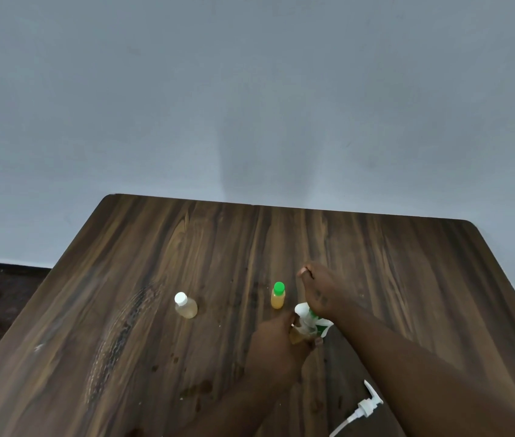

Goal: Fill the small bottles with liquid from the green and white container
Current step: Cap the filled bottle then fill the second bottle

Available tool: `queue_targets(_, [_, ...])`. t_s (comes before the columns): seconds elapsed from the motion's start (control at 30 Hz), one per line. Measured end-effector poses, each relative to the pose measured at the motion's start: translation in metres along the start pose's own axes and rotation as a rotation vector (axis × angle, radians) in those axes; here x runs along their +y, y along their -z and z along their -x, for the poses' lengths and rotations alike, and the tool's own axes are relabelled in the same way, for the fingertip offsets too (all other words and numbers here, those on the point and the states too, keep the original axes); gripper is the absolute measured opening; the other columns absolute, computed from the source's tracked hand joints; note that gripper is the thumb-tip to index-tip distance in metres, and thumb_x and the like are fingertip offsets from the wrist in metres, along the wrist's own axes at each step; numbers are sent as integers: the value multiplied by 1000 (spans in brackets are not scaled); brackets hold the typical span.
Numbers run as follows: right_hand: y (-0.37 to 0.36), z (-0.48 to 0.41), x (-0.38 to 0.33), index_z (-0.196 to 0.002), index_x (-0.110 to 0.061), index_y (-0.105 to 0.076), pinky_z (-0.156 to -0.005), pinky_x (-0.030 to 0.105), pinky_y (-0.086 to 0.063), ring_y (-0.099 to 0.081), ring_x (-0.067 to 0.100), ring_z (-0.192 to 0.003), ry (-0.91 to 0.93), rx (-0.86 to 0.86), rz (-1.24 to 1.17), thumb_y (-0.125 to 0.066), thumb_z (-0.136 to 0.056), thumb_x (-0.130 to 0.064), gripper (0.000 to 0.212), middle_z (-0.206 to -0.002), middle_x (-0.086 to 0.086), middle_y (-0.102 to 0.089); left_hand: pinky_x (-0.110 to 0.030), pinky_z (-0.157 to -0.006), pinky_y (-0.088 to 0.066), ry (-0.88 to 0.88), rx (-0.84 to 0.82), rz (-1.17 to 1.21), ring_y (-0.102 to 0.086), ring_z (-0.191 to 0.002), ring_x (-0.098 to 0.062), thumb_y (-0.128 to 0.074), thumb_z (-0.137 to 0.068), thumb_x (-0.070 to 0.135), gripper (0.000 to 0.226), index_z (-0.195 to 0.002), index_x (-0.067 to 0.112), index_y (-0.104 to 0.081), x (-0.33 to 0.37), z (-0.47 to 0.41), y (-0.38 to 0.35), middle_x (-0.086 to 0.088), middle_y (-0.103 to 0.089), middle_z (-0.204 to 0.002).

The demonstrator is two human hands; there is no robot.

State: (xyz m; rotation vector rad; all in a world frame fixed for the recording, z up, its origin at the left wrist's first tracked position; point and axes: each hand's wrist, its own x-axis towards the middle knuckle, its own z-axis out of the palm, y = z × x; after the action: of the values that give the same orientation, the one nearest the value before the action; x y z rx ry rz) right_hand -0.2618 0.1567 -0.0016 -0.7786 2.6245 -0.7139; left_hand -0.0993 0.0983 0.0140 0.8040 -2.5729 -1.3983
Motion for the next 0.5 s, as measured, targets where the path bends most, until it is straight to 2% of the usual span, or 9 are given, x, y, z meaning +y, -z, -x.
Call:
queue_targets(0.1, [5, -1, -5, -95, -19, -58, -73, 41, -52, -57, 17, -75, 44, -15, 9, -33, -103, -35, 30, -81, -2, -60, -19, -67, -48, -7, -11, 8, -66, -79, 1, -74, -81, 53, 28, -95, 30, -65, 2, 1, 1, 15, -72, -86])
queue_targets(0.23, [0, 2, 0, -95, -19, -59, -73, 38, -49, -58, 20, -76, 26, 38, -10, -35, -103, -33, 29, -82, -1, -61, -7, -60, -39, -29, 0, -9, -66, -80, 0, -75, -82, 50, 30, -101, 28, -67, 1, 0, 2, 15, -72, -90])
queue_targets(0.33, [1, 2, -1, -94, -16, -58, -72, 40, -49, -58, 21, -75, 11, 25, -6, -35, -103, -32, 30, -79, 0, -59, -7, -58, -38, -27, -14, -4, -60, -73, 9, -75, -81, 48, 26, -97, 30, -66, 0, 3, 3, 19, -68, -82])
queue_targets(0.5, [3, 1, -4, -92, -20, -56, -70, 38, -49, -57, 17, -73, 42, 16, 2, -34, -103, -35, 29, -78, -3, -58, -6, -58, -38, -37, 1, 8, -59, -71, 11, -75, -82, 50, 23, -97, 35, -65, 0, 4, 4, 24, -63, -75])
